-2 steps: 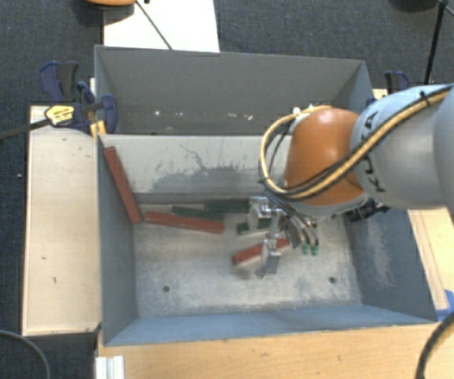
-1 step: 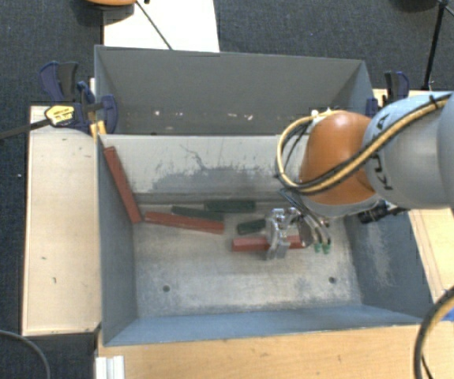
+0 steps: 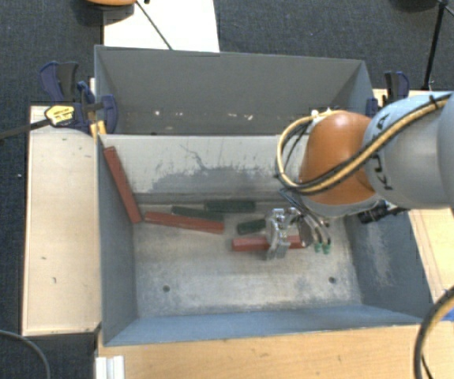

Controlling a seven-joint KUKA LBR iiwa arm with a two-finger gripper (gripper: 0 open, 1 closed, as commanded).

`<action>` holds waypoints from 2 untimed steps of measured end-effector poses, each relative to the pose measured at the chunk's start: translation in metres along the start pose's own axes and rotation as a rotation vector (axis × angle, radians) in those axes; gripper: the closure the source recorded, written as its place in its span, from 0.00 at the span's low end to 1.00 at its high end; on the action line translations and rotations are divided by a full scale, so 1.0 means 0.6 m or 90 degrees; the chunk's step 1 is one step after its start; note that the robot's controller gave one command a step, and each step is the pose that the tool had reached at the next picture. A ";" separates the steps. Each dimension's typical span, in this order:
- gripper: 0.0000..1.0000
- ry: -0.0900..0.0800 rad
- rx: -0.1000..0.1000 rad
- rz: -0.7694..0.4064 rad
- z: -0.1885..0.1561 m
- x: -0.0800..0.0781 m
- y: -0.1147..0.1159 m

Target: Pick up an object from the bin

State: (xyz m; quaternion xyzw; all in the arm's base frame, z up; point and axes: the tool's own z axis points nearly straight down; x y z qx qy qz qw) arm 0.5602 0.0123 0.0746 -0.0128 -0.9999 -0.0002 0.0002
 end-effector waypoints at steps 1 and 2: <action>1.00 -0.002 0.000 -0.101 0.003 -0.007 -0.012; 1.00 -0.008 0.000 -0.094 -0.318 -0.032 0.030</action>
Offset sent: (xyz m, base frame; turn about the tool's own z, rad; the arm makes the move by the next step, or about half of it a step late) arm 0.0174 0.0166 0.1847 -0.1463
